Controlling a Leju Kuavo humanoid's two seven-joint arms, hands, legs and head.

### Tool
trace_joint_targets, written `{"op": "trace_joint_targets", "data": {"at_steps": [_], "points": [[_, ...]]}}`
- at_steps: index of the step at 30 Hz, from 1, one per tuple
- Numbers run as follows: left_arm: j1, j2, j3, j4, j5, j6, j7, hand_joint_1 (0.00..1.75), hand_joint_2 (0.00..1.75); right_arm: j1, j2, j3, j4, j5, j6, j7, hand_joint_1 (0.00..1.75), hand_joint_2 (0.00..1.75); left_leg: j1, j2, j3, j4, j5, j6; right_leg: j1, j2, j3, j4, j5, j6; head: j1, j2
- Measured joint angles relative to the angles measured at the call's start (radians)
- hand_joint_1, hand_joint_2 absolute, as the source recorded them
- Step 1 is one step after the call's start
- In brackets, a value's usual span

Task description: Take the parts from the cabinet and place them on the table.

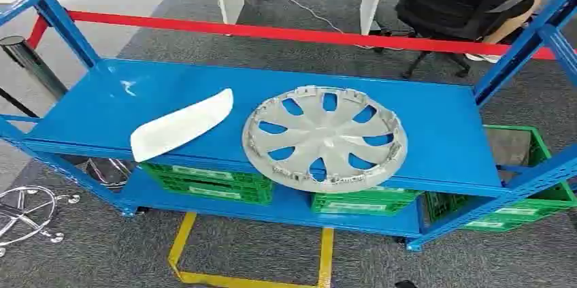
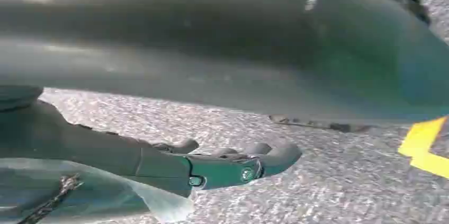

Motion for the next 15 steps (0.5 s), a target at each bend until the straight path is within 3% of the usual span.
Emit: {"op": "trace_joint_targets", "data": {"at_steps": [2,3,5,7,15], "points": [[-0.037,-0.003,-0.015,0.002,-0.009,0.013,-0.030,0.00,0.00,-0.001,0.000,-0.033,-0.001,0.047,0.018,-0.002,0.00,0.00,0.000,-0.001,0.001,0.001,0.000,0.000,0.000,-0.001,-0.012,0.000,0.000,0.000,0.000,0.000],[-0.064,-0.003,-0.043,0.004,-0.030,0.030,-0.069,0.00,0.00,-0.007,0.004,-0.088,-0.002,0.108,0.044,-0.007,0.00,0.00,0.000,-0.003,-0.002,0.001,0.001,0.001,0.000,-0.003,-0.013,0.000,0.000,0.000,0.001,0.000],[-0.128,-0.003,-0.095,0.004,-0.109,0.070,-0.255,0.00,0.00,-0.025,0.005,-0.220,0.007,0.345,0.119,-0.021,0.00,0.00,0.000,-0.006,-0.002,0.000,0.001,0.002,0.000,-0.006,-0.010,0.000,0.000,0.000,0.001,0.000],[-0.179,-0.004,-0.127,0.004,-0.150,0.074,-0.346,0.00,0.00,-0.029,0.005,-0.301,0.021,0.531,0.127,-0.021,0.00,0.00,0.000,-0.006,-0.002,0.000,0.002,0.001,0.000,-0.006,0.004,0.000,0.001,0.000,0.001,0.000],[-0.223,-0.011,-0.175,0.001,-0.195,0.062,-0.391,0.00,0.00,-0.036,0.004,-0.434,0.060,0.537,0.107,-0.026,0.00,0.00,-0.001,-0.003,0.000,0.001,0.002,0.001,0.000,-0.001,0.001,0.000,0.002,0.001,0.000,0.000]]}}
